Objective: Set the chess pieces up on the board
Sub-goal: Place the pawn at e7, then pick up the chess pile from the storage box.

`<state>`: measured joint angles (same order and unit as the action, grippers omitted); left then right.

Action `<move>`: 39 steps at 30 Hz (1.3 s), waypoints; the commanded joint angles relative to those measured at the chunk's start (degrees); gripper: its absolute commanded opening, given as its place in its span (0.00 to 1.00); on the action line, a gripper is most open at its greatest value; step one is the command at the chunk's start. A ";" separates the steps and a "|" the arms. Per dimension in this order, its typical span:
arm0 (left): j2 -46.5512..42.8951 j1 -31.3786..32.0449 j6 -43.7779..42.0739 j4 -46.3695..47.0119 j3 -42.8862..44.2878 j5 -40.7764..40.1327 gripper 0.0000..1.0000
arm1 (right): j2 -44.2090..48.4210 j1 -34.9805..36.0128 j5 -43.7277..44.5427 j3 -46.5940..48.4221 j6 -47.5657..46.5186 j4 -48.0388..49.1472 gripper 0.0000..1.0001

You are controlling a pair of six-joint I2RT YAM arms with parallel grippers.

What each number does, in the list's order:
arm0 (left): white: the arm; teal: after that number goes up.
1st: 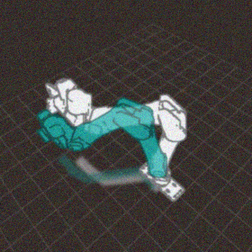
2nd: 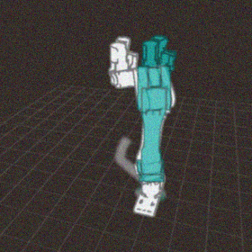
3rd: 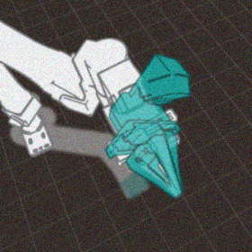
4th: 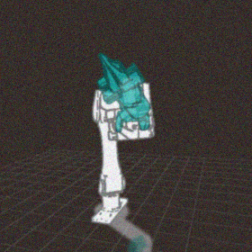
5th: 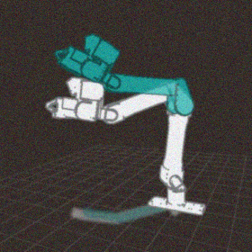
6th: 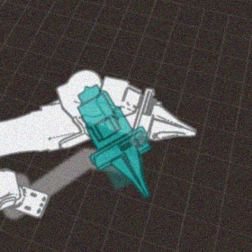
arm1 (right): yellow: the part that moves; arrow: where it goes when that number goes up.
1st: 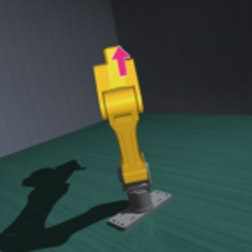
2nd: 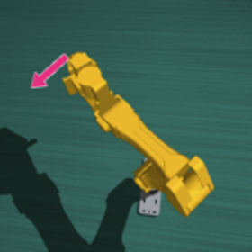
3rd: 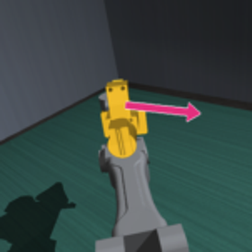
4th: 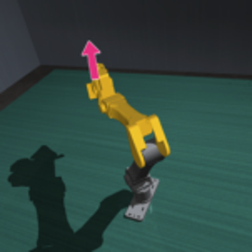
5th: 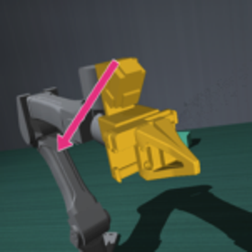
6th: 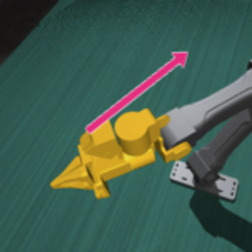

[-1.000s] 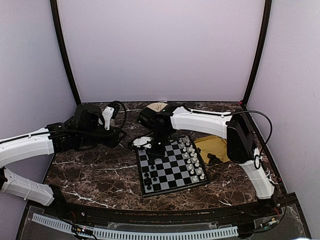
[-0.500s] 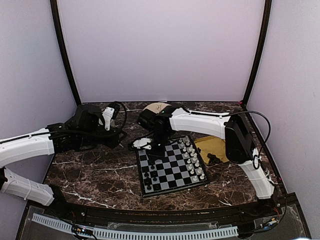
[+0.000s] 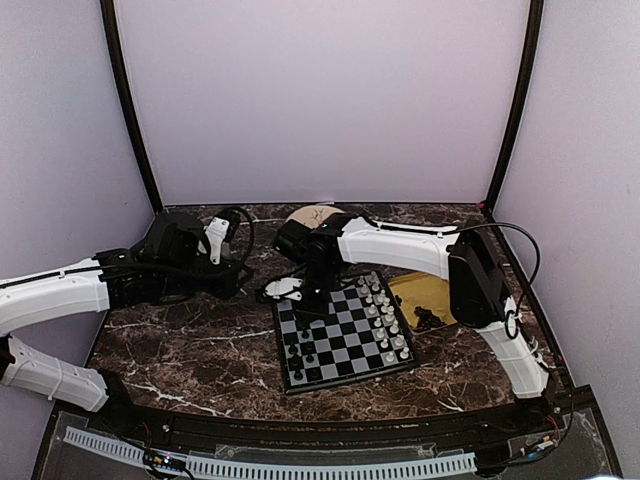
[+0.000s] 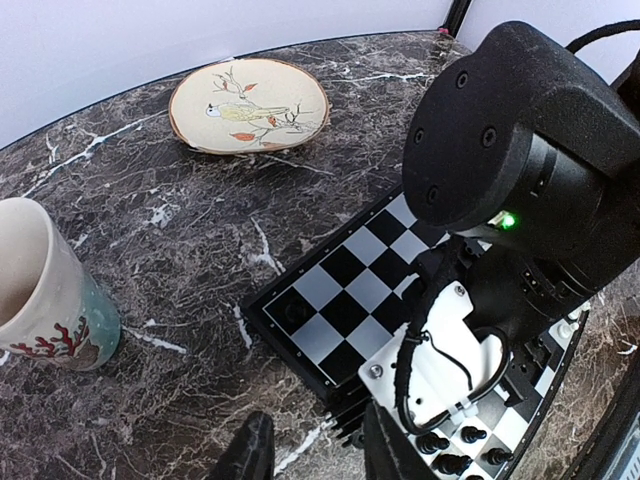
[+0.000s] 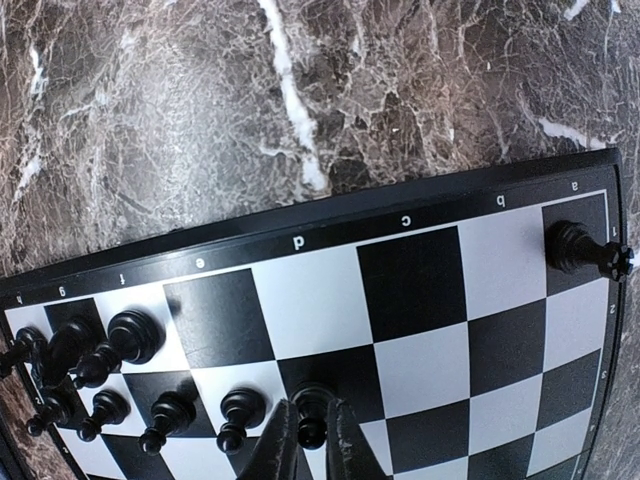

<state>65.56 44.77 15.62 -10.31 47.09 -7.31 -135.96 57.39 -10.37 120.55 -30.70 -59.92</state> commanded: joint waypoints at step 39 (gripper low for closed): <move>15.87 0.16 -7.06 0.87 9.74 18.99 0.30 | 37.76 -27.51 -15.16 -40.24 -0.12 12.09 0.25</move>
<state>80.51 44.62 11.09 -9.87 55.75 2.24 -104.84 34.61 -26.00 93.03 -30.22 -53.08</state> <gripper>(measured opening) 0.303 0.251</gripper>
